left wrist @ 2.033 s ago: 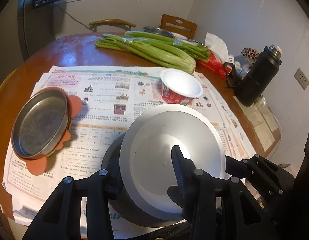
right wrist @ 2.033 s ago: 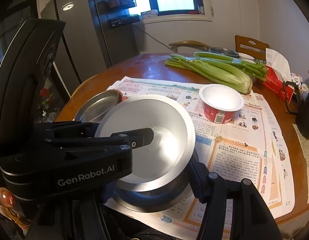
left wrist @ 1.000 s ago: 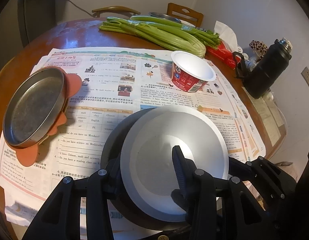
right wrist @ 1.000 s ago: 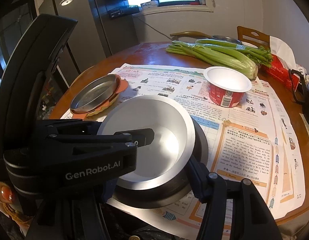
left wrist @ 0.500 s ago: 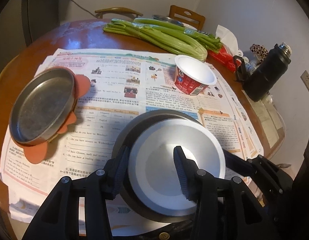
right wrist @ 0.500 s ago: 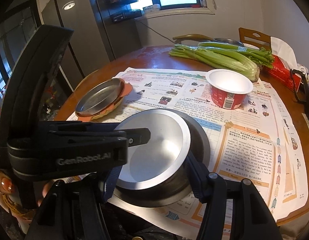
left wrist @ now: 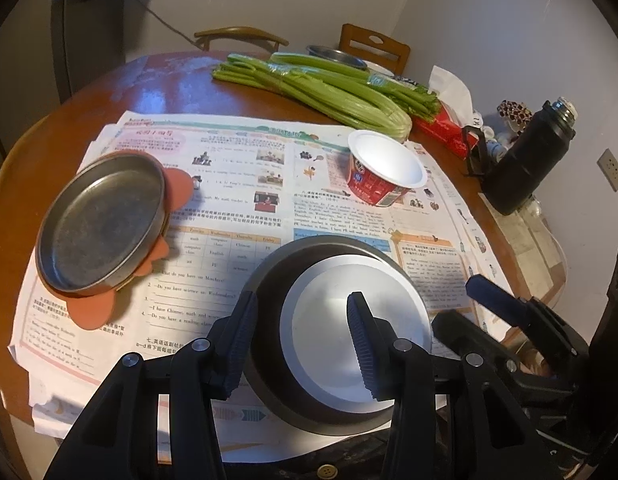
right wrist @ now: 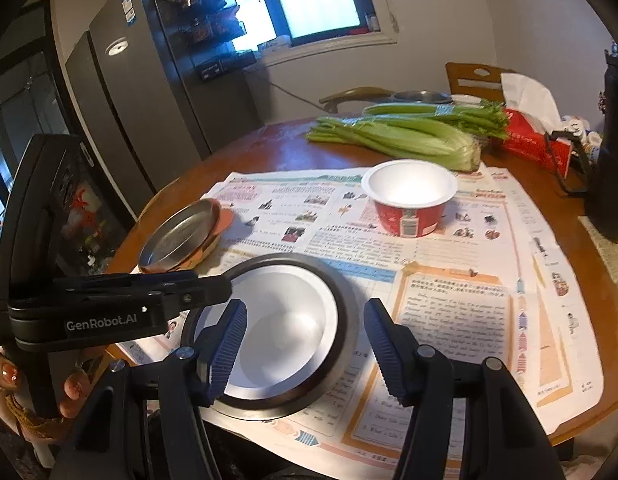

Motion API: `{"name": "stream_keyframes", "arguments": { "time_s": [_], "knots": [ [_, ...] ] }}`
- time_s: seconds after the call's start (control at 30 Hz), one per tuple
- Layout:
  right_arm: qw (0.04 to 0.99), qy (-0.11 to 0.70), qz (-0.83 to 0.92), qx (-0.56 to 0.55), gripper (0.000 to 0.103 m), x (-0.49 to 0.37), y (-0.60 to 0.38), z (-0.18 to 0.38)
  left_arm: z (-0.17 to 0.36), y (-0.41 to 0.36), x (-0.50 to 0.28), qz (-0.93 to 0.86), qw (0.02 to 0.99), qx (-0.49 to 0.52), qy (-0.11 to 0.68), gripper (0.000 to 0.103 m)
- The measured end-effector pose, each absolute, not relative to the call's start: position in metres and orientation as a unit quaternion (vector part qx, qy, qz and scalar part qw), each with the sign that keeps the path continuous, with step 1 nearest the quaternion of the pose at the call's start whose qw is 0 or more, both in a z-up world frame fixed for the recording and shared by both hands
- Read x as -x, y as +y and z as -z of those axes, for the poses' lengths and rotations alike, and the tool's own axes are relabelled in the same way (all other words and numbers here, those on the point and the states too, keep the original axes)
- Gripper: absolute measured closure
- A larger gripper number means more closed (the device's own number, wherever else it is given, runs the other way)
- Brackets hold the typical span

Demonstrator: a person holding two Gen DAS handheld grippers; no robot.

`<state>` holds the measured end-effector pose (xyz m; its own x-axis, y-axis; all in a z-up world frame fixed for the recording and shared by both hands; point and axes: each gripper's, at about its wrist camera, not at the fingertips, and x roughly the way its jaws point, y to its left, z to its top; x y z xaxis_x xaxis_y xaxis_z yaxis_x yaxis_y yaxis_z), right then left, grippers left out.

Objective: Organize plates and bowls
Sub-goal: 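Move the left tool to the red paper cup with white rim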

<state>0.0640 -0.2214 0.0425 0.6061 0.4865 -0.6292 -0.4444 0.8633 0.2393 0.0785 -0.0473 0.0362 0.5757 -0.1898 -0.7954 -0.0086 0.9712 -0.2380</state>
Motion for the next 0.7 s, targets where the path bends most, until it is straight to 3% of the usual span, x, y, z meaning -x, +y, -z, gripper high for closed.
{"name": "stream_keyframes", "arguments": {
  "time_s": [0.7],
  "knots": [
    [0.933,0.311,-0.176,-0.034,0.041,-0.089,-0.247,-0.077,-0.056,-0.062,-0.122,0.086,0.891,0.077,0.439,0.050]
  ]
}}
